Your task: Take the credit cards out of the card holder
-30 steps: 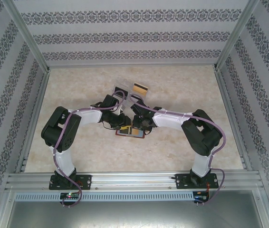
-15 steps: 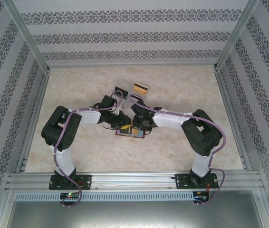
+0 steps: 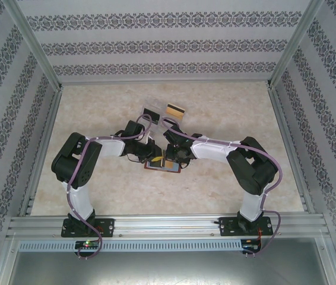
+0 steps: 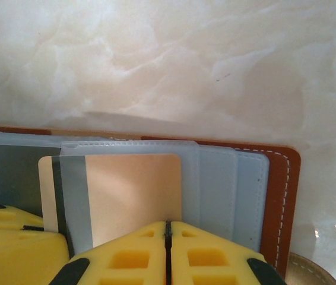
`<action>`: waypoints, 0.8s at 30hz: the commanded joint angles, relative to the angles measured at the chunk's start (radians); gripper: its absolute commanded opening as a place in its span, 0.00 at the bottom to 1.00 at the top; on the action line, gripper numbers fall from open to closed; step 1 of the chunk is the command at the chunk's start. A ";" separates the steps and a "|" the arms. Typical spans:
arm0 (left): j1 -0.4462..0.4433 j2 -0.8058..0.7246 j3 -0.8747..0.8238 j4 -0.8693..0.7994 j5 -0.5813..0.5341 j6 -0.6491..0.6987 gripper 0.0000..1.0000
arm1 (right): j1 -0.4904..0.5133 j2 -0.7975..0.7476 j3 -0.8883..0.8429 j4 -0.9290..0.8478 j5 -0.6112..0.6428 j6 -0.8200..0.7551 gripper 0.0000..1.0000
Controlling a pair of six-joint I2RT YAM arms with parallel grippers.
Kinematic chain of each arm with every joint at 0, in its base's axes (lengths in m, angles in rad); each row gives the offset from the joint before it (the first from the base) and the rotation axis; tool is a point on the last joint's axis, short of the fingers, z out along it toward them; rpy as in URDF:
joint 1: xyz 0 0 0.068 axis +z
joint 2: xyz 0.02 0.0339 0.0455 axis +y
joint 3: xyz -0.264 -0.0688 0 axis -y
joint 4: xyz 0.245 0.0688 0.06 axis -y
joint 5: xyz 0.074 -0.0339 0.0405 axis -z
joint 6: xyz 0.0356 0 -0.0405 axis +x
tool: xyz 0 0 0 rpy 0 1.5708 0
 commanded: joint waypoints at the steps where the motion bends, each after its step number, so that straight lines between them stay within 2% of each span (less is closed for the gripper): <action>1: 0.002 -0.047 -0.003 0.037 0.005 0.018 0.10 | 0.000 0.034 -0.013 -0.053 -0.007 0.009 0.10; 11: 0.039 -0.099 -0.042 0.000 -0.021 0.057 0.03 | 0.001 0.011 -0.026 -0.084 0.028 0.036 0.09; 17: 0.072 -0.177 -0.043 -0.117 -0.080 0.098 0.01 | 0.001 0.002 -0.021 -0.079 0.024 0.047 0.10; 24: 0.099 -0.328 -0.007 -0.248 -0.190 0.128 0.00 | 0.012 -0.104 0.000 -0.023 0.020 0.043 0.19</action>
